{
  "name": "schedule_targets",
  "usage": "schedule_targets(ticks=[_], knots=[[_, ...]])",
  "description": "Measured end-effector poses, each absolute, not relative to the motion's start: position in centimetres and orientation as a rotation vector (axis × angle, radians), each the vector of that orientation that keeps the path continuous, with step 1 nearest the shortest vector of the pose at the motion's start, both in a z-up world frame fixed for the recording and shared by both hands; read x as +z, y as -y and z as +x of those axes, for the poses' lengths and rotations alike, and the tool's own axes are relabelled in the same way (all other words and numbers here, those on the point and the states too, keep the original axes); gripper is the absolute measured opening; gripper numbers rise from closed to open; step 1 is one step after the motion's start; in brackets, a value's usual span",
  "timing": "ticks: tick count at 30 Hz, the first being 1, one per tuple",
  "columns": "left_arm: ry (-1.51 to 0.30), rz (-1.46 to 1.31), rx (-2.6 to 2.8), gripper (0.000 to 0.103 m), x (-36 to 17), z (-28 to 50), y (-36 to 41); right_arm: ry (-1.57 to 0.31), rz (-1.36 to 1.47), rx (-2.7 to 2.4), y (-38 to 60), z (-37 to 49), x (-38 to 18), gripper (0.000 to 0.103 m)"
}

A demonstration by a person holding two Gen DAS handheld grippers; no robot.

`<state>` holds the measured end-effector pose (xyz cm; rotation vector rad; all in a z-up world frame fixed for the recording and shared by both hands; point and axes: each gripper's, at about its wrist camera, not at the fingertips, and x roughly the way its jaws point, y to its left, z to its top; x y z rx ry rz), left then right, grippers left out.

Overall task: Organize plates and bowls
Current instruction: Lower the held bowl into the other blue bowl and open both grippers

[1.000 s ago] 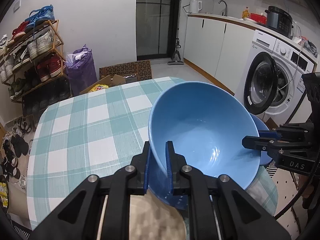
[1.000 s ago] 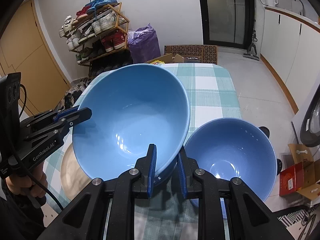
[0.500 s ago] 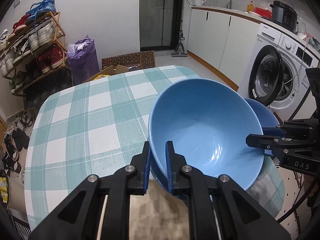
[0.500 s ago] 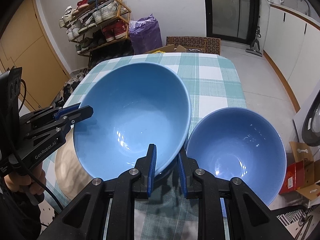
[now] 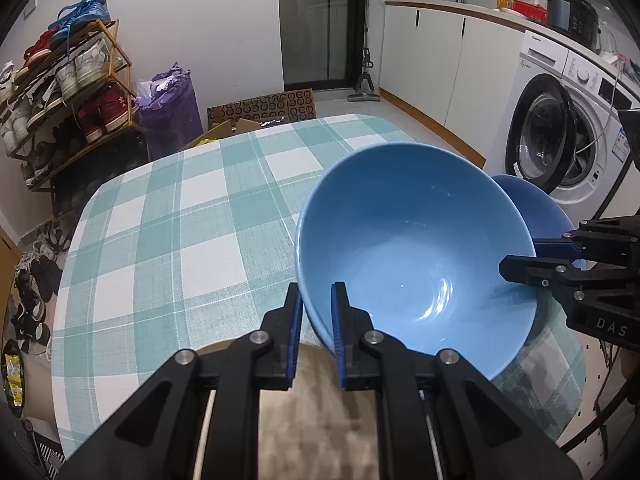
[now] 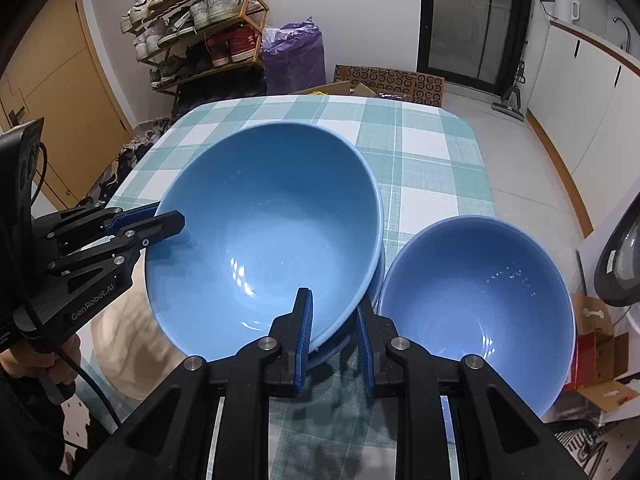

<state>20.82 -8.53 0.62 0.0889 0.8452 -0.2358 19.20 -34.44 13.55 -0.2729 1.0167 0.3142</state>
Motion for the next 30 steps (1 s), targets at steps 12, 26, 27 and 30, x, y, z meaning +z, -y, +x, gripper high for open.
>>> schedule_targets(ticks=[12, 26, 27, 30], knots=[[-0.871, 0.121, -0.238, 0.011, -0.5, 21.2, 8.9, -1.019, -0.342, 0.283, 34.0, 19.2, 12.9, 0.021], [-0.890, 0.159, -0.245, 0.021, -1.1, 21.2, 9.3, -1.009, -0.415, 0.269, 33.2, 19.2, 12.5, 0.023], [-0.890, 0.169, -0.245, 0.023, -1.2, 21.2, 9.4, -1.009, -0.419, 0.269, 33.2, 19.2, 12.5, 0.023], [-0.890, 0.178, -0.244, 0.024, -1.2, 21.2, 9.6, -1.004, -0.440, 0.260, 33.0, 19.1, 12.3, 0.023]])
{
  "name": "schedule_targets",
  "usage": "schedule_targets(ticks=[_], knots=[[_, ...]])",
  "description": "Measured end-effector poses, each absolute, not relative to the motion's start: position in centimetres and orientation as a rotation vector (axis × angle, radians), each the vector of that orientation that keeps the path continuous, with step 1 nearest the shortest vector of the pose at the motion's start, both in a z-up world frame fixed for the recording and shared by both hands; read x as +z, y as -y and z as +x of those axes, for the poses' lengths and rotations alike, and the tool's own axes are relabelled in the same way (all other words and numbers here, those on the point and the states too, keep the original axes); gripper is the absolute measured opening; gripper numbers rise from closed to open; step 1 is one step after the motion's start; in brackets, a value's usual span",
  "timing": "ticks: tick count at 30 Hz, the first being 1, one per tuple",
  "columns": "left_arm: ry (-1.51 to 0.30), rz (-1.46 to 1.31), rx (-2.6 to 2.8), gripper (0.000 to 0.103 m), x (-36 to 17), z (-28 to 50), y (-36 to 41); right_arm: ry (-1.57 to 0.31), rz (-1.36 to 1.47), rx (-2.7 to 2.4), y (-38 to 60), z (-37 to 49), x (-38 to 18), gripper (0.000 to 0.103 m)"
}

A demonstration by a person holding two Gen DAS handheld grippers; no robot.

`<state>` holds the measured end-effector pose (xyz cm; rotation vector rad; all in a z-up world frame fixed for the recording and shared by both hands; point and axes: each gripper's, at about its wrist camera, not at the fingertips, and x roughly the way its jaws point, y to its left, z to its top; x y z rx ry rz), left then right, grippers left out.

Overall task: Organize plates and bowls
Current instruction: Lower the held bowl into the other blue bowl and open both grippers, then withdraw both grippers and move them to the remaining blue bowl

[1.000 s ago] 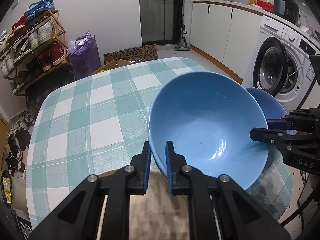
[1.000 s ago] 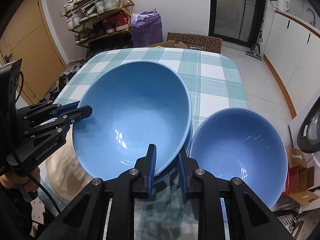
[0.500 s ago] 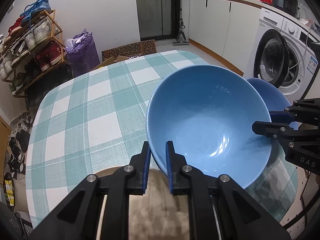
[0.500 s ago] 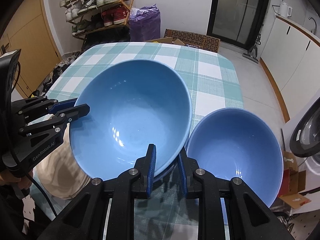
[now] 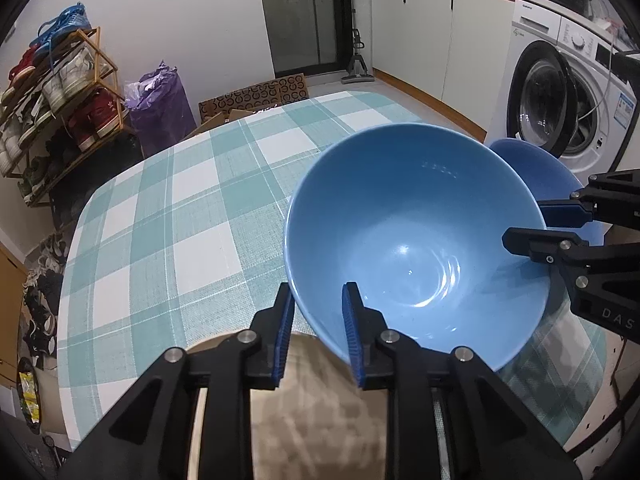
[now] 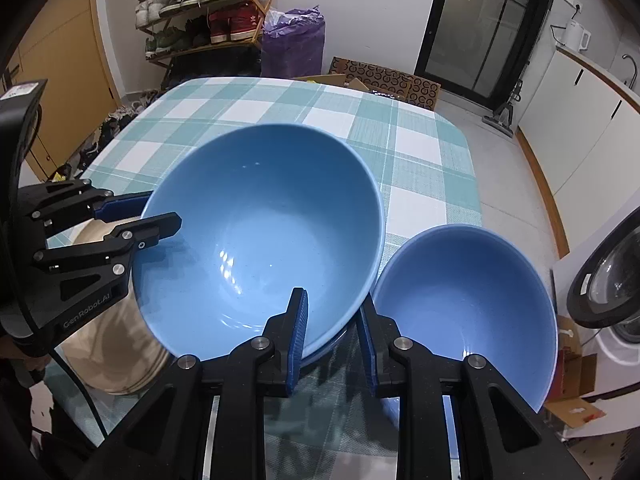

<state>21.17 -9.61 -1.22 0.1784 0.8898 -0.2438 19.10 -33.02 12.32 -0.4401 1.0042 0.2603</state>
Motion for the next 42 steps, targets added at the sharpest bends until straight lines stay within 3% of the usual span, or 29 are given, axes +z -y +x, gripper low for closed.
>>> schedule_targets(ticks=[6, 8, 13, 16, 18, 20, 21, 22, 25, 30, 42], knots=[[-0.899, 0.174, -0.243, 0.026, -1.4, 21.3, 9.5, -0.983, -0.490, 0.246, 32.8, 19.1, 12.0, 0.028], [-0.903, 0.165, -0.240, 0.031, -1.4, 21.3, 9.3, -0.967, -0.503, 0.247, 32.6, 19.0, 12.1, 0.031], [-0.884, 0.147, -0.239, 0.047, -0.7, 21.1, 8.9, -0.937, -0.497, 0.264, 32.7, 18.6, 12.6, 0.042], [-0.887, 0.141, -0.263, 0.049, -0.1, 20.9, 9.0, -0.914, -0.470, 0.279, 33.0, 18.5, 13.4, 0.057], [-0.878, 0.146, -0.272, 0.051, 0.3, 20.8, 9.1, -0.910, -0.454, 0.292, 33.2, 18.4, 13.7, 0.058], [-0.872, 0.136, -0.272, 0.068, 0.7, 20.6, 9.1, -0.910, -0.436, 0.306, 33.3, 18.3, 14.1, 0.065], [-0.864, 0.128, -0.271, 0.083, 0.9, 20.5, 9.0, -0.905, -0.419, 0.317, 33.5, 18.2, 14.3, 0.071], [-0.848, 0.121, -0.275, 0.091, 1.3, 20.3, 9.0, -0.901, -0.405, 0.327, 33.6, 18.1, 14.4, 0.076], [-0.830, 0.099, -0.306, 0.099, 2.1, 20.0, 9.1, -0.887, -0.355, 0.352, 34.0, 17.8, 15.1, 0.083], [-0.815, 0.058, -0.354, 0.100, 3.5, 19.6, 9.6, -0.862, -0.263, 0.360, 35.3, 17.4, 16.7, 0.100], [-0.748, 0.050, -0.410, 0.103, 7.2, 19.3, 12.3, -0.762, -0.189, 0.297, 38.9, 15.1, 21.2, 0.102]])
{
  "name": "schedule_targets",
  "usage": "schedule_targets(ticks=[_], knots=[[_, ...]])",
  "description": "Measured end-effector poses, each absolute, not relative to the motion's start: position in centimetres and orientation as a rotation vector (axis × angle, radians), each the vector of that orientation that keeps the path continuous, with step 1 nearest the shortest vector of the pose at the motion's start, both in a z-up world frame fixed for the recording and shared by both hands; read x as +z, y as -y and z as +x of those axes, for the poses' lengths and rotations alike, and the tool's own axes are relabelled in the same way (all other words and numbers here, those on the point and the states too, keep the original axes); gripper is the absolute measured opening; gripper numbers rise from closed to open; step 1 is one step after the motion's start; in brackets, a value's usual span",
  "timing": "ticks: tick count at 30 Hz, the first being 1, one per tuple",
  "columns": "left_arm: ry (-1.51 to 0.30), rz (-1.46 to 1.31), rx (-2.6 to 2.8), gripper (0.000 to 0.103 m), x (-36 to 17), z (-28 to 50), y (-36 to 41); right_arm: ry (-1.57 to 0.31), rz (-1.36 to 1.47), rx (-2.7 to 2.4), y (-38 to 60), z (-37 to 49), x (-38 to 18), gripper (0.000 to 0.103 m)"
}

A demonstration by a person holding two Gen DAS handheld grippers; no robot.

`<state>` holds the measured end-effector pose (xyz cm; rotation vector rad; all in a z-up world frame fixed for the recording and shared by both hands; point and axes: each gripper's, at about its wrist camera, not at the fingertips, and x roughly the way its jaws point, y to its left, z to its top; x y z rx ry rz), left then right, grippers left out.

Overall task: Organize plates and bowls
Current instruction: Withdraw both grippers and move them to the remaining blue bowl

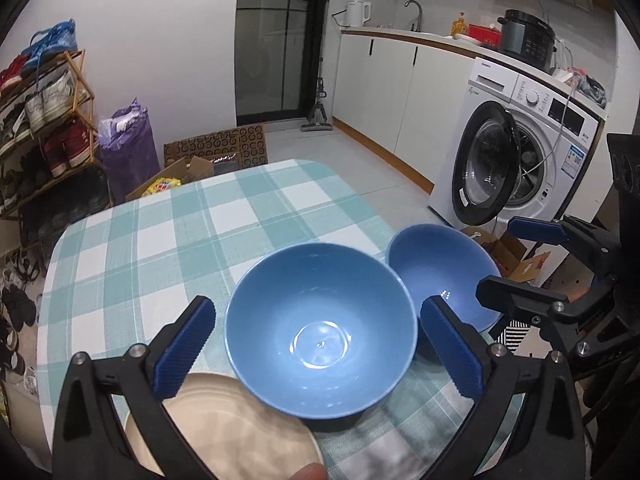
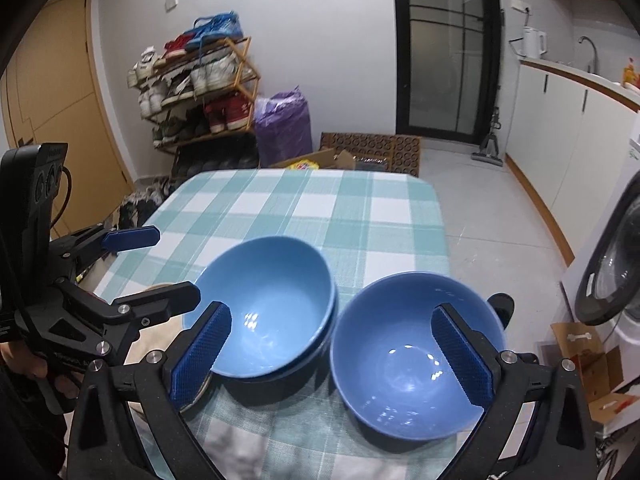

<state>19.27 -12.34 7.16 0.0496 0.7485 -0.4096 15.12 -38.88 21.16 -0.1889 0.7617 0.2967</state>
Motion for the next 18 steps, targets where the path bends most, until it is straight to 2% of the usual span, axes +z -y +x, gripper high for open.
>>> schedule_targets(ticks=[10, 18], knots=[[-0.717, 0.098, -0.469, 0.103, 9.4, 20.0, 15.9, -0.735, -0.103, 0.179, 44.2, 12.9, 24.0, 0.102], [-0.736, 0.133, -0.521, 0.103, 9.1, 22.1, 18.6, -0.726, -0.046, 0.077, 47.3, 11.7, 24.6, 0.102]])
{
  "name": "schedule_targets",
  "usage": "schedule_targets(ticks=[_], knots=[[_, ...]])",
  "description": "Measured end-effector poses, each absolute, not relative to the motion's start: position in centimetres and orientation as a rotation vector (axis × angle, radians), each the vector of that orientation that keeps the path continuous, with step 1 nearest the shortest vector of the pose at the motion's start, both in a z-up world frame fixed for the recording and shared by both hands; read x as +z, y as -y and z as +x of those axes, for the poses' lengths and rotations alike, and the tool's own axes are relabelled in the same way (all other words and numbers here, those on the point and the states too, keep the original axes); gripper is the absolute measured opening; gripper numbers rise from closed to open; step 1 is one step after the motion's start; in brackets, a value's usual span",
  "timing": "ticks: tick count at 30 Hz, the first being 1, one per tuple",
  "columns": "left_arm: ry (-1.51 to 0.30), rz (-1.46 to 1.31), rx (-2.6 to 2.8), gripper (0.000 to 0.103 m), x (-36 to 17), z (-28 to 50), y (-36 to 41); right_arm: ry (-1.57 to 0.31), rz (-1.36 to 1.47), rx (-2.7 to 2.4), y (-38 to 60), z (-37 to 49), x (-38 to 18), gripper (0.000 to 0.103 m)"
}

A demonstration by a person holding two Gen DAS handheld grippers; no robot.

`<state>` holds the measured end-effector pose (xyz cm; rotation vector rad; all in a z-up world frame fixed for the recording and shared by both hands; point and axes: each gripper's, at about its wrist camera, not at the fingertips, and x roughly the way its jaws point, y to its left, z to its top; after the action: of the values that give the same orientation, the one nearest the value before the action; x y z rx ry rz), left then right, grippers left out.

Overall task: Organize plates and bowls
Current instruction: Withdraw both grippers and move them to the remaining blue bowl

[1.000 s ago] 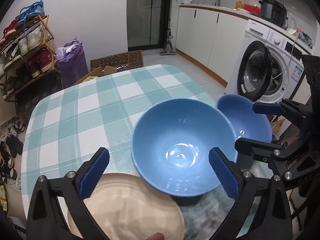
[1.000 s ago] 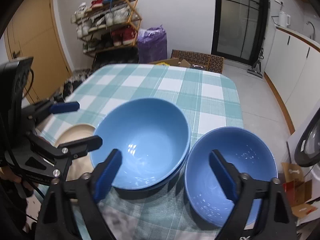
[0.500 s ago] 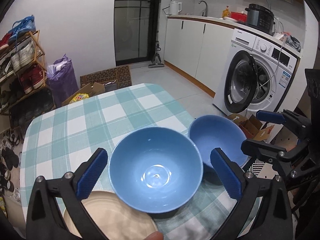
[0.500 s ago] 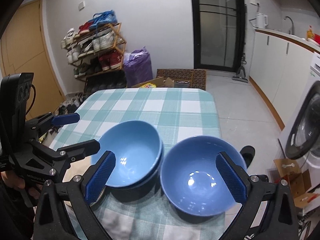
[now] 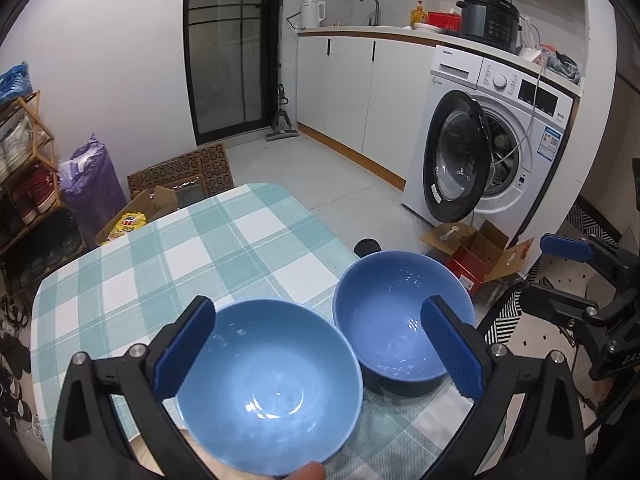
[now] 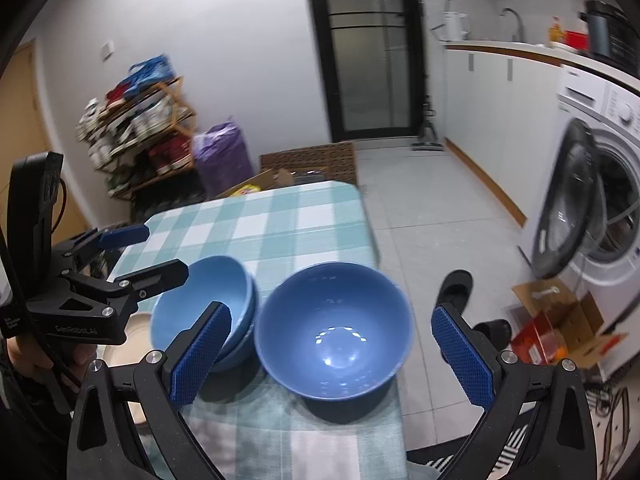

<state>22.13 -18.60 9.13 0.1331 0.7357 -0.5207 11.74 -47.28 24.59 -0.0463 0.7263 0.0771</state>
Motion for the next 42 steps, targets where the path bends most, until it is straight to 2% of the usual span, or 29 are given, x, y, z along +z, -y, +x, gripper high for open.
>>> schedule_targets(ticks=[11, 38, 42], knots=[[-0.788, 0.226, -0.545, 0.103, 7.0, 25.0, 22.1, -0.776, 0.093, 0.005, 50.9, 12.0, 21.5, 0.102], [-0.862, 0.418, -0.613, 0.102, 1.9, 28.3, 27.7, -0.883, 0.197, -0.045, 53.8, 15.1, 15.7, 0.102], [-0.879, 0.446, -0.629, 0.093, 1.3, 28.4, 28.4, -0.899, 0.204, -0.040, 54.2, 15.3, 15.1, 0.102]])
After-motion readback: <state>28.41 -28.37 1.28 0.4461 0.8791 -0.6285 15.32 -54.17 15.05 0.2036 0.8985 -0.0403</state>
